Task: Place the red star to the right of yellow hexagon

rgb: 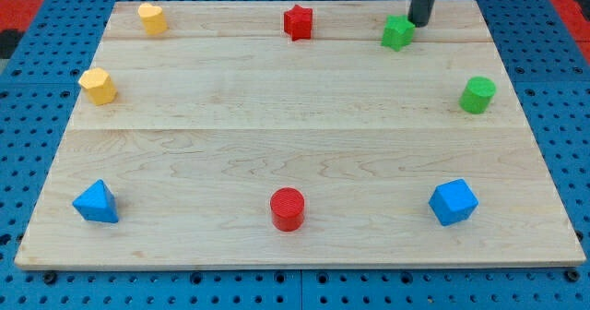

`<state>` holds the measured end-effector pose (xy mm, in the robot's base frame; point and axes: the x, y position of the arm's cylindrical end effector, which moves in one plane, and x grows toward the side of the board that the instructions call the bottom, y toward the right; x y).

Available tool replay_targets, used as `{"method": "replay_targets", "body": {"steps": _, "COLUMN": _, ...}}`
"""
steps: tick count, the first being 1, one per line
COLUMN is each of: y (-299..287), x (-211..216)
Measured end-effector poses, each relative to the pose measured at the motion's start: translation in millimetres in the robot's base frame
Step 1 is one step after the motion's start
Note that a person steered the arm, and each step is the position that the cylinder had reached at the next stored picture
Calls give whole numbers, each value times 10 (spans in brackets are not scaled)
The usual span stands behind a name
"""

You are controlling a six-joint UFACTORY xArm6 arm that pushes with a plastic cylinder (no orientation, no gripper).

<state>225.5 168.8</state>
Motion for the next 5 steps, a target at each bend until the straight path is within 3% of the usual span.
{"method": "replay_targets", "body": {"steps": 1, "y": -833, "x": -336}}
{"method": "replay_targets", "body": {"steps": 3, "y": -2168, "x": 156}}
{"method": "replay_targets", "body": {"steps": 4, "y": -2285, "x": 196}}
{"method": "replay_targets", "body": {"steps": 5, "y": -1901, "x": 345}}
